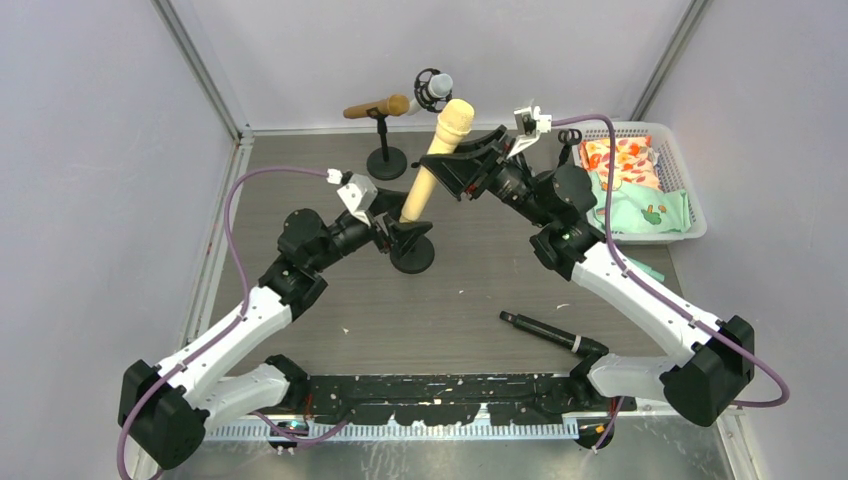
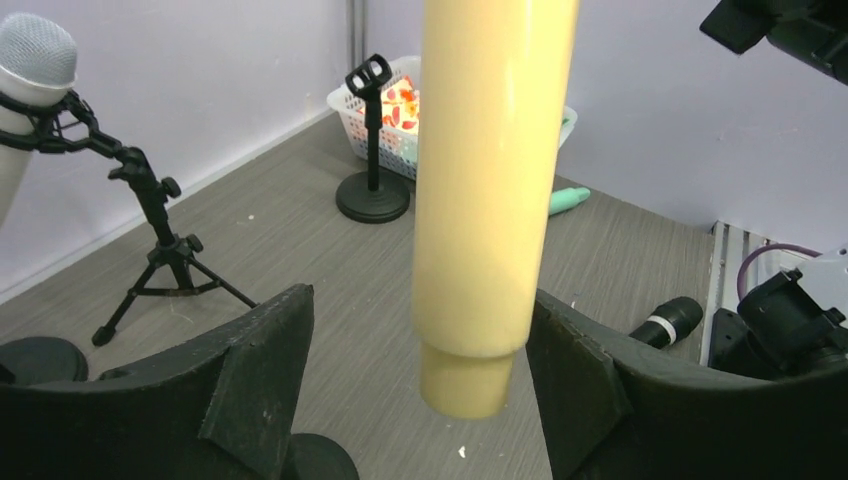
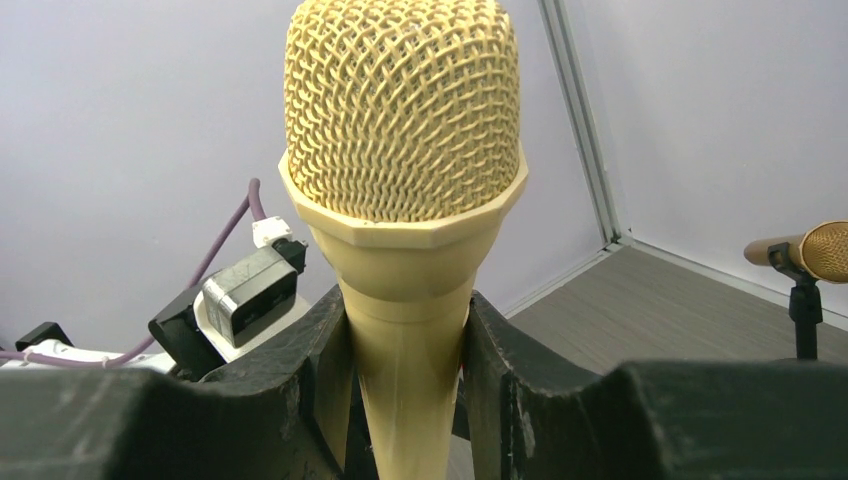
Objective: Attach the microphones to the stand
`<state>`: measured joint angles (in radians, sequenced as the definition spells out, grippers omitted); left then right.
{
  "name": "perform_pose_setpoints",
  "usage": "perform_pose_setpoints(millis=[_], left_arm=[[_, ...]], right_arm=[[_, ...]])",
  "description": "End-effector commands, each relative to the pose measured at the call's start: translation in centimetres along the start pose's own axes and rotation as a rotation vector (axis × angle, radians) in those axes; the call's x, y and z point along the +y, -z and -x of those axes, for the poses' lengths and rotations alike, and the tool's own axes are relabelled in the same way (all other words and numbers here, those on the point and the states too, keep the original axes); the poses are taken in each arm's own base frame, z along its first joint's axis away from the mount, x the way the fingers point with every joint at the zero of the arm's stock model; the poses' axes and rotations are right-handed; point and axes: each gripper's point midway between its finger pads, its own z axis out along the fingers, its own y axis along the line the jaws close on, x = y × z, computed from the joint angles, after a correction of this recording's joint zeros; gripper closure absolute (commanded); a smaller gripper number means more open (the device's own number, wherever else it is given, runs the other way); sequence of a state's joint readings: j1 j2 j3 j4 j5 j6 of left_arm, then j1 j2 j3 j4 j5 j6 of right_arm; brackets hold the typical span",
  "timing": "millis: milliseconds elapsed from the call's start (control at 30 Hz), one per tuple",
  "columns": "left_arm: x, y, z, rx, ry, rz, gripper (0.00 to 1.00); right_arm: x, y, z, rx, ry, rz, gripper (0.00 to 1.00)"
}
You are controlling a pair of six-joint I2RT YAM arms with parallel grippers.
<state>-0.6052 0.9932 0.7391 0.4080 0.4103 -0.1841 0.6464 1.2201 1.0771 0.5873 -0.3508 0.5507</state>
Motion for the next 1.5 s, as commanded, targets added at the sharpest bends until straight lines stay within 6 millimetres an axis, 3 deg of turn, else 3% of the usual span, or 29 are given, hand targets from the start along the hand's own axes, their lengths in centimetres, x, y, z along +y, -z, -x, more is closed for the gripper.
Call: perform_pose_setpoints(millis=[0,167,400,500,533,667,867,1167,1467], left_arm=[[-0.4,-0.5,4.6,-0.119,-0.037,-0.011,0.26],[-1.1,-0.5,5.1,-0.138,-0.030,-0.046,0.33],[-1.5,-0.7,4.5,-0.120,-0.014,-0.073,0.74],[-1.5,-0.8,4.4,-0.116,-0.001,-0.073,0.96],[-1.5,-0.9,4.4,-0.116,0.004,-0.074,0.99],[-1.2,-1.0,5.0,-0.145,0.030,-0.053,0.99],[-0.7,-1.2,5.6,-0.174,0.038,-0.030,0.99],[-0.7,-1.3,5.4,-0.177,0.050,-0.035,0.99],[-0.8,-1.3,4.8,-0.165,0.053,-0.043,0.99]], right_arm=[[2.4,-0.5,2.4,-0.053,0.017,0.070,0.94],[2.1,-0.5,1.6,-0.025,0.037,0.059,0.92],[2.2,-0.6,1.4,-0.024,0.029,0.063,0.88],[2.1,-0.6,1.4,-0.025,0.024,0.063,0.69],[2.0,-0.6,1.2,-0.023,0.019,0.059,0.62],[1.3,-0.6,-0.4,0.007,-0.008,0.049,0.44],[0.3,-0.1,-4.1,0.076,-0.066,0.034,0.35],[0.3,0.2,-7.2,0.112,-0.098,0.021,0.40],[-0.2,-0.4,-7.3,0.075,-0.098,-0.003,0.54]])
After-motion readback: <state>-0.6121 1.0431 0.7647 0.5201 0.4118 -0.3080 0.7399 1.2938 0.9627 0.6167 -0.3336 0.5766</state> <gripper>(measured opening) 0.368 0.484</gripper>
